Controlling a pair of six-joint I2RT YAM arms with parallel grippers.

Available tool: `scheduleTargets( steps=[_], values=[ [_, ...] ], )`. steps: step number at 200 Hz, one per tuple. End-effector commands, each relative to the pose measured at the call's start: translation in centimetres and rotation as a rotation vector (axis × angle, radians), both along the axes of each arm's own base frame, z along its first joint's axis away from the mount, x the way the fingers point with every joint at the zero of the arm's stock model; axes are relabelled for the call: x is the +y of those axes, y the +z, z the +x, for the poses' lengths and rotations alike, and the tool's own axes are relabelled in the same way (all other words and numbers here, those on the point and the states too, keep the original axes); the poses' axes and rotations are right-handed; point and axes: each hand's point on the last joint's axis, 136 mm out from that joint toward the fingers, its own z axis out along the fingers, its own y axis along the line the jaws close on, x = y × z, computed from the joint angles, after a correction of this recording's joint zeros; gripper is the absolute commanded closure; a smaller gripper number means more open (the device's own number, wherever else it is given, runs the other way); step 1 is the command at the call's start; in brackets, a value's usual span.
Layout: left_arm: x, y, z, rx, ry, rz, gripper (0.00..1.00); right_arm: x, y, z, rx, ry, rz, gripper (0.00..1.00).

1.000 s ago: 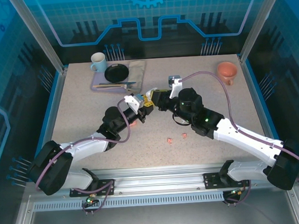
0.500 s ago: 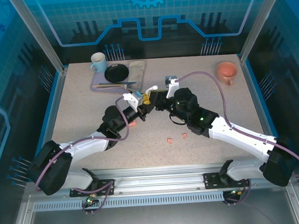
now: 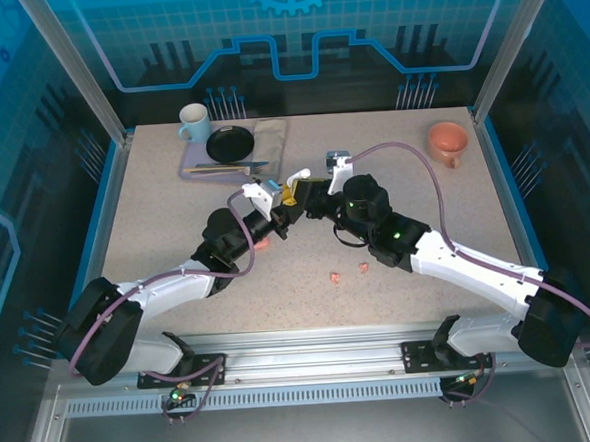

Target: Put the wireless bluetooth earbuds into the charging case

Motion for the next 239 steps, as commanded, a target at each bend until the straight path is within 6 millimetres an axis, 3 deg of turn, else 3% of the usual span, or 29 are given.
scheduleTargets(
  steps=[1, 144, 171, 239],
  values=[
    [0.1, 3.6, 0.1, -0.078, 0.02, -0.06, 1.0, -0.2, -0.1, -0.7, 0.002, 0.006, 0.003, 0.79],
    [0.0, 4.3, 0.8, -0.091, 0.038, -0.053, 1.0, -0.2, -1.3, -1.3, 0.035, 0.029, -0.016, 0.78],
    [-0.1, 4.2, 0.7, -0.089, 0.033, -0.05, 1.0, -0.3, -1.3, -1.2, 0.038, 0.023, -0.021, 0.69],
    [-0.1, 3.4, 0.5, -0.072, 0.027, -0.044, 1.0, -1.0, 1.4, -1.1, 0.017, 0.016, -0.02, 0.51]
  ],
)
